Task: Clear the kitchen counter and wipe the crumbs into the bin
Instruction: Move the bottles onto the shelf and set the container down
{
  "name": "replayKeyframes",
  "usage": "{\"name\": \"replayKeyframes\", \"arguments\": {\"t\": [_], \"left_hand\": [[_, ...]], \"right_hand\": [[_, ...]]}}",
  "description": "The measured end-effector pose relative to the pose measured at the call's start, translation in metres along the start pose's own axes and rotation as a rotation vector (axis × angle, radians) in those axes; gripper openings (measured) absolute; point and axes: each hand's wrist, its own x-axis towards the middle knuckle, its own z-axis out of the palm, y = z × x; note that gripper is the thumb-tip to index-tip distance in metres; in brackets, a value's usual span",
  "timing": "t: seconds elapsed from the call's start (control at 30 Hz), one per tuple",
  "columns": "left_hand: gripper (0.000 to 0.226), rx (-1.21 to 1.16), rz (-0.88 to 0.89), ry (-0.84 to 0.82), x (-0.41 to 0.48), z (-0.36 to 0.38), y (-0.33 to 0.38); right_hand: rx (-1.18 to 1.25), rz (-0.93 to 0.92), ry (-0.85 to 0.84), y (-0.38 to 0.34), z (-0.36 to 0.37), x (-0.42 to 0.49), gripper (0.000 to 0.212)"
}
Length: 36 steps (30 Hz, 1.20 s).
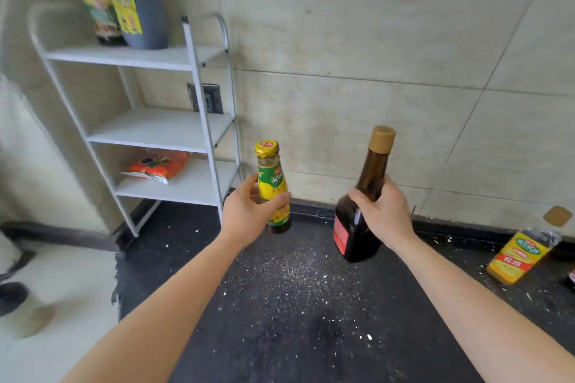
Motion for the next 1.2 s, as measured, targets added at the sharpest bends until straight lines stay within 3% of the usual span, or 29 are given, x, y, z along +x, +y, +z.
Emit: {"name": "replayKeyframes", "arguments": {"t": [0.2,0.4,0.7,0.9,1.03,1.2], "left_hand": [[0.026,-0.082,0.139,0.100,0.019,-0.084,0.066],[0.022,-0.082,0.294,0.146,0.067,-0.181,0.114],[0.017,0.080,0.399,0.190,0.166,-0.316,0.155],[0.016,0.161,0.308,0.274,0.215,-0.340,0.126],[0.011,0.181,0.298,0.328,0.235,-0.334,0.114],[0.028,0.106,0.324,0.320,0.246,-0.330,0.109]], "right_hand": [[0.141,-0.161,0.027,-0.133,0.010,0.035,0.015],[0.293,-0.246,0.045,-0.253,0.031,0.074,0.027],[0.621,-0.135,-0.107,-0.393,0.081,0.141,0.034],[0.594,-0.058,-0.079,-0.437,0.134,0.179,0.040],[0.455,-0.090,0.024,-0.440,0.167,0.199,0.024],[0.279,-0.109,0.136,-0.427,0.199,0.225,0.030]]}}
